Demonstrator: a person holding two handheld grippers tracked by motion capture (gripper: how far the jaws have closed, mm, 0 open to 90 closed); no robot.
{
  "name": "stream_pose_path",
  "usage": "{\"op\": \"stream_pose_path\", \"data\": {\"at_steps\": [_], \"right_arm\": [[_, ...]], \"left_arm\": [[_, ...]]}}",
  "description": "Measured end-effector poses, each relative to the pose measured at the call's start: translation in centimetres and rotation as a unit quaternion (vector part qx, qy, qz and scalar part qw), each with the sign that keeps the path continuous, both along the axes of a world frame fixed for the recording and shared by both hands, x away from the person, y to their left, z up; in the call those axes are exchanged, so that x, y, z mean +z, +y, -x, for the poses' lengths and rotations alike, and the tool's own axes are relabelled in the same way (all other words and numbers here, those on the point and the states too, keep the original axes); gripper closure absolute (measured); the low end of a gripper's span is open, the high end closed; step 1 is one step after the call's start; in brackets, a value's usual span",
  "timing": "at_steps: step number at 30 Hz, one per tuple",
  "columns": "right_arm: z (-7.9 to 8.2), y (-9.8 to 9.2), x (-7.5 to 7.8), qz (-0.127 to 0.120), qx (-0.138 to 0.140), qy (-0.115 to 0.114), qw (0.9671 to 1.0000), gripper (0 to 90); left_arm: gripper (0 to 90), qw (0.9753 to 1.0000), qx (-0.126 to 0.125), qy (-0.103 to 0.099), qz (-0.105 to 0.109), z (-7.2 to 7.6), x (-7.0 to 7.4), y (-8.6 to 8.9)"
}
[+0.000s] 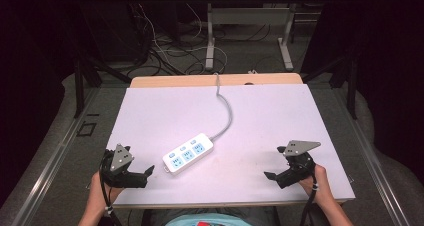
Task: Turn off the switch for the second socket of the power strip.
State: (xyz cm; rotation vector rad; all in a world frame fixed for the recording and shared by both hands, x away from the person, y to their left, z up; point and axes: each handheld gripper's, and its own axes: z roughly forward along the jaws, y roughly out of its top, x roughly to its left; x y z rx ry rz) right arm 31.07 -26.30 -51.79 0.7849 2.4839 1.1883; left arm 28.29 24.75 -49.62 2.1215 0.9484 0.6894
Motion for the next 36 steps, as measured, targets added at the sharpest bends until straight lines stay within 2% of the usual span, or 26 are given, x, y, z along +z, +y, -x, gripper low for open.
{"op": "stream_pose_path", "data": {"at_steps": [1,3,4,8,9,10,11,12,14,15,16,17,20,23,28,29,33,34,35,36], "right_arm": [[0.0,0.0,0.0,-0.001,0.000,0.000,1.0000,0.1],[0.0,0.0,0.0,-0.001,0.000,-0.001,1.0000,0.1],[0.0,0.0,0.0,0.000,-0.001,0.000,1.0000,0.1],[0.0,0.0,0.0,0.001,-0.002,-0.001,1.0000,0.1],[0.0,0.0,0.0,0.000,-0.003,0.001,1.0000,0.1],[0.0,0.0,0.0,0.001,-0.001,-0.001,1.0000,0.2],[0.0,0.1,-0.1,-0.001,-0.002,-0.003,1.0000,0.1],[0.0,0.1,-0.1,-0.001,-0.002,-0.003,1.0000,0.1],[0.0,0.1,0.0,0.002,-0.004,-0.003,1.0000,0.2],[0.0,0.1,0.0,0.003,-0.001,-0.004,1.0000,0.2],[0.0,0.1,-0.1,0.001,-0.005,-0.005,1.0000,0.2],[0.1,0.2,-0.1,0.000,-0.005,-0.002,1.0000,0.2],[0.0,0.1,-0.1,0.003,-0.003,0.002,1.0000,0.2],[-0.1,0.1,-0.1,0.005,-0.002,-0.001,1.0000,0.2],[-0.1,0.1,-0.2,0.007,-0.003,-0.003,1.0000,0.2],[-0.1,0.1,-0.2,0.007,-0.003,-0.003,1.0000,0.2],[-0.1,0.1,-0.2,0.005,-0.004,0.002,1.0000,0.2],[0.0,0.1,-0.2,0.005,-0.006,0.002,1.0000,0.2],[0.0,0.1,-0.2,0.005,-0.006,0.003,1.0000,0.2],[0.0,0.1,-0.2,0.006,-0.005,0.002,1.0000,0.2]], "left_arm": [[0.0,1.0000,0.004,-0.008,-0.002,-0.1,0.1,-0.1],[0.0,1.0000,0.004,-0.003,0.004,-0.1,0.2,-0.2],[0.0,0.9999,0.005,-0.010,0.002,-0.2,0.2,-0.3],[0.0,0.9999,0.009,-0.009,0.003,-0.5,0.3,-0.5],[0.0,0.9999,0.011,-0.005,0.012,-0.6,0.3,-0.7],[0.0,0.9999,0.009,-0.007,0.005,-0.7,0.4,-0.7],[0.0,0.9998,0.010,-0.006,0.013,-0.7,0.3,-0.8],[0.0,0.9999,0.012,-0.010,0.006,-0.8,0.4,-0.8],[0.0,0.9999,0.011,-0.007,0.012,-0.9,0.5,-1.1],[0.0,0.9998,0.011,-0.013,0.008,-1.0,0.5,-1.2],[0.0,0.9999,0.010,-0.008,0.010,-1.0,0.5,-1.3],[0.0,0.9998,0.010,-0.016,0.005,-1.1,0.6,-1.5],[0.0,0.9998,0.006,-0.020,0.003,-1.3,0.7,-2.0],[0.0,0.9999,0.001,-0.016,0.005,-1.4,0.8,-2.3],[0.0,0.9998,0.000,-0.022,-0.003,-1.9,1.0,-2.6],[0.0,0.9998,0.002,-0.017,0.004,-2.0,0.9,-2.8],[0.0,0.9999,0.002,-0.013,0.005,-2.5,1.0,-2.9],[0.0,0.9998,0.001,-0.020,0.000,-2.7,1.0,-2.9],[0.0,0.9999,0.001,-0.013,0.005,-2.7,1.0,-3.0],[0.0,0.9998,0.001,-0.021,-0.001,-2.9,1.1,-3.0]]}}
